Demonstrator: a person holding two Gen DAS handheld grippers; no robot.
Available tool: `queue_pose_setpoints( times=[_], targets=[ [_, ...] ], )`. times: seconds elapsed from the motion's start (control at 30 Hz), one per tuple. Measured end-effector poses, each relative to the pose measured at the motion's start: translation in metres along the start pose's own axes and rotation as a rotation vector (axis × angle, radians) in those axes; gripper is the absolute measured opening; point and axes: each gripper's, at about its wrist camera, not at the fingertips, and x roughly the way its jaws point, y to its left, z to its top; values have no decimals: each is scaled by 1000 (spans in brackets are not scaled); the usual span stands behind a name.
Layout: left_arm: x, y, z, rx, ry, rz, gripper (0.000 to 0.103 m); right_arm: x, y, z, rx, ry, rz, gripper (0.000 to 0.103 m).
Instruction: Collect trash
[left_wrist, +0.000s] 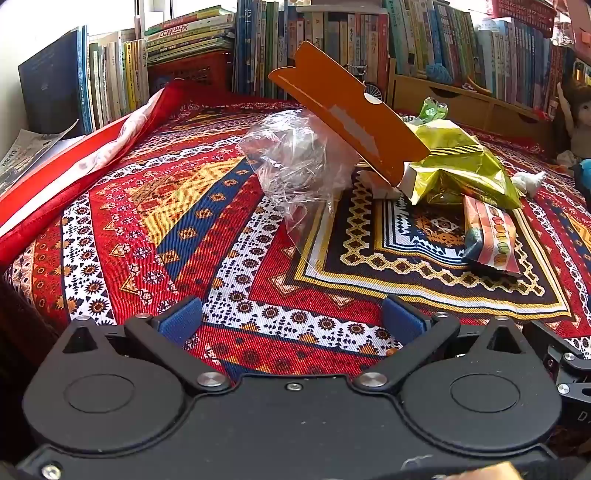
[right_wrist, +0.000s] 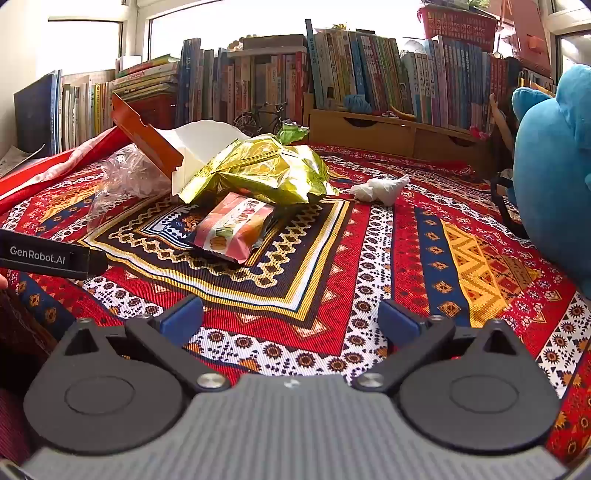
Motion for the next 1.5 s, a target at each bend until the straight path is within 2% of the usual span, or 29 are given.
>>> queue_pose_setpoints(
  times=[0.93,0.97,1.5],
  targets=[
    [-5,2,-10,4,-2,-4,103,0,0,1,0,6,0,103],
    [1,0,-1,5,11,-3,103,0,0,1,0,6,0,103],
    [1,0,1,4,15,-2,103,0,0,1,0,7,0,103]
  ],
)
